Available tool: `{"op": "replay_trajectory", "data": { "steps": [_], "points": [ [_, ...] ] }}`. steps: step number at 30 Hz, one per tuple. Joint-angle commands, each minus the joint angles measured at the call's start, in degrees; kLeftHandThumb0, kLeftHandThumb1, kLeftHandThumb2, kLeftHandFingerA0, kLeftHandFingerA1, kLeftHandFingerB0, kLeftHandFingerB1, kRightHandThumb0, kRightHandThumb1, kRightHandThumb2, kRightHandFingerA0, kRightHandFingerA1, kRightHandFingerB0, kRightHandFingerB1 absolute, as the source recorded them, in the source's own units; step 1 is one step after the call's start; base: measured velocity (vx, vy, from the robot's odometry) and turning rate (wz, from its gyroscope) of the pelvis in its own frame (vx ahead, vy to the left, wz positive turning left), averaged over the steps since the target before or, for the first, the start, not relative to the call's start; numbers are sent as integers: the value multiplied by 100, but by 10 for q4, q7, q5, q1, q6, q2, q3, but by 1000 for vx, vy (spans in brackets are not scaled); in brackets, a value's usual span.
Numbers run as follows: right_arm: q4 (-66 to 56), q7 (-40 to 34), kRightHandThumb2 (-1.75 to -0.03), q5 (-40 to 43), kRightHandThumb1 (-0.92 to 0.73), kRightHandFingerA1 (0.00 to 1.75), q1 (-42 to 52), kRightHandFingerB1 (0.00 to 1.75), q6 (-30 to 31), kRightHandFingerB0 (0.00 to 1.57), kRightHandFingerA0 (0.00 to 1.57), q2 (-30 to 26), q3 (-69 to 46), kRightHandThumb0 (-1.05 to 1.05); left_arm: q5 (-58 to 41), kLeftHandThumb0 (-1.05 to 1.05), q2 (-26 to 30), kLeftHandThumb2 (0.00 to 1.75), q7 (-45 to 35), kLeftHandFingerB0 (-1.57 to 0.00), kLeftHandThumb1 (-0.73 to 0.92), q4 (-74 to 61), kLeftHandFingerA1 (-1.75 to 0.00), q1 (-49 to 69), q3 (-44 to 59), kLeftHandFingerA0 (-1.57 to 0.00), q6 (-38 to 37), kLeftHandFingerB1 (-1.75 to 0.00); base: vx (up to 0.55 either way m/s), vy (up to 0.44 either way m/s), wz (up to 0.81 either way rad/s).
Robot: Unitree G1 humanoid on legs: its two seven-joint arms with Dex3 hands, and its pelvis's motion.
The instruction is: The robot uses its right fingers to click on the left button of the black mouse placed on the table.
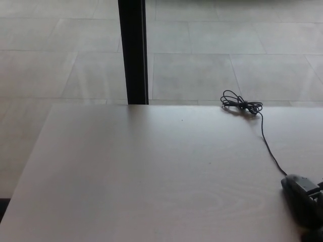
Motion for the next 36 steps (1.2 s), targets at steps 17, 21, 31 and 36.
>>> {"op": "replay_trajectory", "data": {
  "steps": [17, 21, 31, 36],
  "points": [
    [-73, 152, -67, 54, -81, 44, -198, 36, -4, 41, 31, -29, -131, -70, -4, -93, 7, 77, -4, -51, 92, -1, -58, 11, -1, -70, -12, -48, 0, 0, 0],
    [-74, 146, -107, 71, -68, 52, -207, 53, -3, 40, 24, -24, -178, -71, -4, -92, 7, 75, -4, -56, 92, -1, -57, 14, -2, -68, -10, -49, 0, 0, 0],
    [-163, 165, -64, 146, -76, 48, -65, 39, 19, 47, 37, -75, -355, -66, -7, -93, 4, 75, -12, -51, 92, -2, -58, 24, 0, -67, -11, -48, 7, 0, 3],
    [-147, 141, -101, 178, -62, 52, 22, 55, 13, 43, 22, -82, -433, -64, 2, -92, 5, 76, -7, -59, 92, 1, -57, 25, -8, -69, -12, -49, 0, 0, 0]
  ]
}}
